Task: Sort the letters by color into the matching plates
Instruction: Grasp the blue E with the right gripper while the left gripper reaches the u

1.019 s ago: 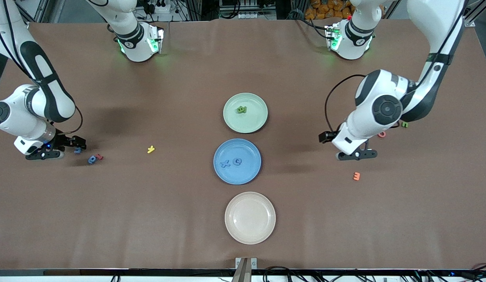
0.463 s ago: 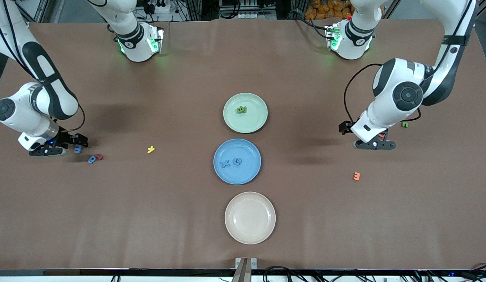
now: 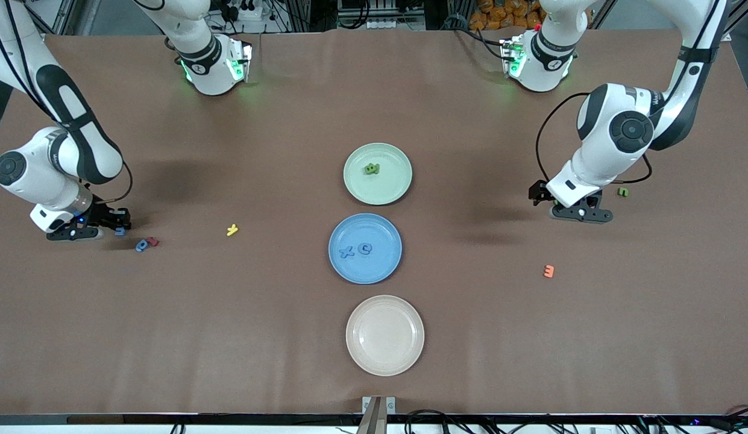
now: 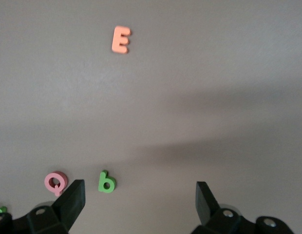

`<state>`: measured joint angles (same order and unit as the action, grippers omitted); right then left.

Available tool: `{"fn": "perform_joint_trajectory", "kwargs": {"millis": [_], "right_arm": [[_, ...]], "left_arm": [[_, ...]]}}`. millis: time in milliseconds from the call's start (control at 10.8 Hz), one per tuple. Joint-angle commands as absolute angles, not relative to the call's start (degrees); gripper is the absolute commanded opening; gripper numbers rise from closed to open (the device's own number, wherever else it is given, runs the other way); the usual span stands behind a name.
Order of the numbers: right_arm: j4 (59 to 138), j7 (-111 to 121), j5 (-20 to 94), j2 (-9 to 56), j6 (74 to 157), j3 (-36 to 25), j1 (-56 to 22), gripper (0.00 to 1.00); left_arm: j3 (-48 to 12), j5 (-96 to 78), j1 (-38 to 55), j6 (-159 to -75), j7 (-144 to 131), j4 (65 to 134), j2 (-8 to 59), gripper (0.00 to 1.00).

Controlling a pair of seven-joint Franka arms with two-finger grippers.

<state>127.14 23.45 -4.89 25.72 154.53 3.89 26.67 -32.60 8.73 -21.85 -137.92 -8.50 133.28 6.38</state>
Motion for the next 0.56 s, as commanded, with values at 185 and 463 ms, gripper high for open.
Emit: {"fn": "perform_joint_trajectory", "kwargs": {"millis": [185, 463], "right_arm": [[127.62, 23.56, -5.19, 25.93, 155.3, 4.4, 27.69, 0.14], [126.48, 21.46, -5.1, 23.65, 153.29, 4.66, 27.25, 0.12]], "left_arm": [[-23.76, 7.65, -22.15, -147.38, 4.97, 143.25, 2.99, 1.0], [-19.61, 7.38, -22.06, -152.56, 13.32, 147.56, 3.25, 1.0]]}}
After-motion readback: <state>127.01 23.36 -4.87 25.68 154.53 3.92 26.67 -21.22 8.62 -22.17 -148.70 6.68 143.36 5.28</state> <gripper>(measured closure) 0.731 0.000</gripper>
